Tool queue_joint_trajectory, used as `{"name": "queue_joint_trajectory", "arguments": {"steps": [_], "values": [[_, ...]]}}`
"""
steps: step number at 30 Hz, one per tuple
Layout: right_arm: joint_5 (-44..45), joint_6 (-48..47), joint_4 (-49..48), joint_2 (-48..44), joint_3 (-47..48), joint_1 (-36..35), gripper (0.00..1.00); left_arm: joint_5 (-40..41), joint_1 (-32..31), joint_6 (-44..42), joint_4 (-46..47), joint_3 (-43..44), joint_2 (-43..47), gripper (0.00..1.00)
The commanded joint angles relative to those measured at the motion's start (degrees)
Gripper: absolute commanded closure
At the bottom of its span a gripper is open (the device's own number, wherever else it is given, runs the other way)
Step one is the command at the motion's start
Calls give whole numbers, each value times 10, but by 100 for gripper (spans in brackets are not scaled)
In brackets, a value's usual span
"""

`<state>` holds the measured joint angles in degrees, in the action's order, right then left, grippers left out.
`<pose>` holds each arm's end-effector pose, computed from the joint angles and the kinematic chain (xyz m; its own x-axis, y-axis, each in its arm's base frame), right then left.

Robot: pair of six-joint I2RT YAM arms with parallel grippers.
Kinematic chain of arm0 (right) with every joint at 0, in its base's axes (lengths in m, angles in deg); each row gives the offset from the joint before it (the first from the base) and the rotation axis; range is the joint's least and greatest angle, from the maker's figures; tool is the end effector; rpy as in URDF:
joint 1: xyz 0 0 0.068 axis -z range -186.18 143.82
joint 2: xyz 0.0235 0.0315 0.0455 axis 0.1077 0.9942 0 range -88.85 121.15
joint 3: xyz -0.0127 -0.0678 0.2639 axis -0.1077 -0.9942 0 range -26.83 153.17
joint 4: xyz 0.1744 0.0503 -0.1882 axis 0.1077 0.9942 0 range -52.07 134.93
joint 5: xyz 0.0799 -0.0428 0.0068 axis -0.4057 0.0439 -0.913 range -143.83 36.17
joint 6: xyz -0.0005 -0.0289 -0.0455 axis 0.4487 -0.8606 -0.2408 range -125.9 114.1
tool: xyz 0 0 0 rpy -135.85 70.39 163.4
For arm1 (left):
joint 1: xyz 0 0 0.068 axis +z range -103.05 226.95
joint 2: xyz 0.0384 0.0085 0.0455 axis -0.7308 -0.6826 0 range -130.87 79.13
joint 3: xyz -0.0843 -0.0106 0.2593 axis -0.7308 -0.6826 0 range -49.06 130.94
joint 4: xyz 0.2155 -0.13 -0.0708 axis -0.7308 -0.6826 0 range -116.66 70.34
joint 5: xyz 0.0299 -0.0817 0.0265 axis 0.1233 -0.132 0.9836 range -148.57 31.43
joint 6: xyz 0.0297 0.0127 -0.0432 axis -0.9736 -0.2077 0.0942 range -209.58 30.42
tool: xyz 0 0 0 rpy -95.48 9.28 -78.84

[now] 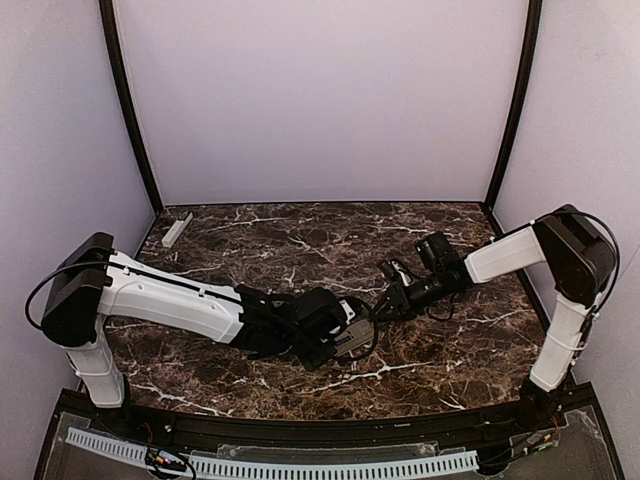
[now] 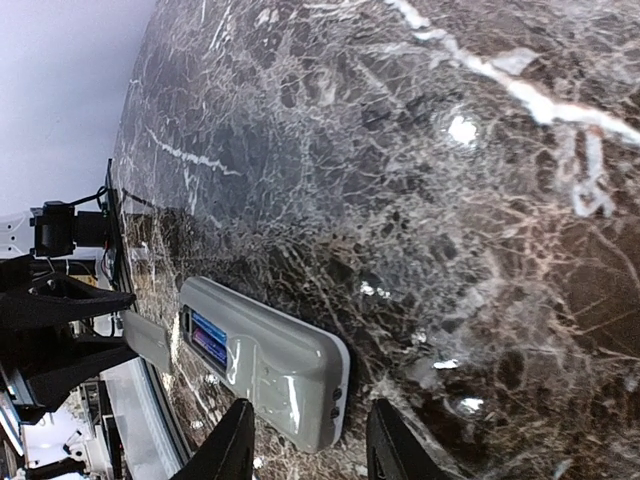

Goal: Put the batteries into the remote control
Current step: Hold the remote control without the battery cover at the center of the board.

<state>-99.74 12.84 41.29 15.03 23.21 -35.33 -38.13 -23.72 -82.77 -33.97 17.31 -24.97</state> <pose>0.2757 0.1829 0.1244 -0.9132 -0.2533 -0.3191 -0.4069 0.5275 0.7458 0.1376 -0.3554 0.1825 -0.3555 0.6778 -0.6435 0.7764 0.5976 0.2005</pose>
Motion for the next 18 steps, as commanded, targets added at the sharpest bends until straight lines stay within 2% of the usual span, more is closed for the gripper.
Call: {"name": "queue_joint_trajectory", "arguments": {"steps": [1,7,18], "values": [[-20,4,-24,7,1,-18,64,-12,0,-1,-38,19,-10,100],[-26,14,-28,1,-12,-32,66,-34,0,-5,-65,50,-33,99],[-38,30,-31,-28,-42,-36,66,-15,3,-9,-76,70,-54,97]]}}
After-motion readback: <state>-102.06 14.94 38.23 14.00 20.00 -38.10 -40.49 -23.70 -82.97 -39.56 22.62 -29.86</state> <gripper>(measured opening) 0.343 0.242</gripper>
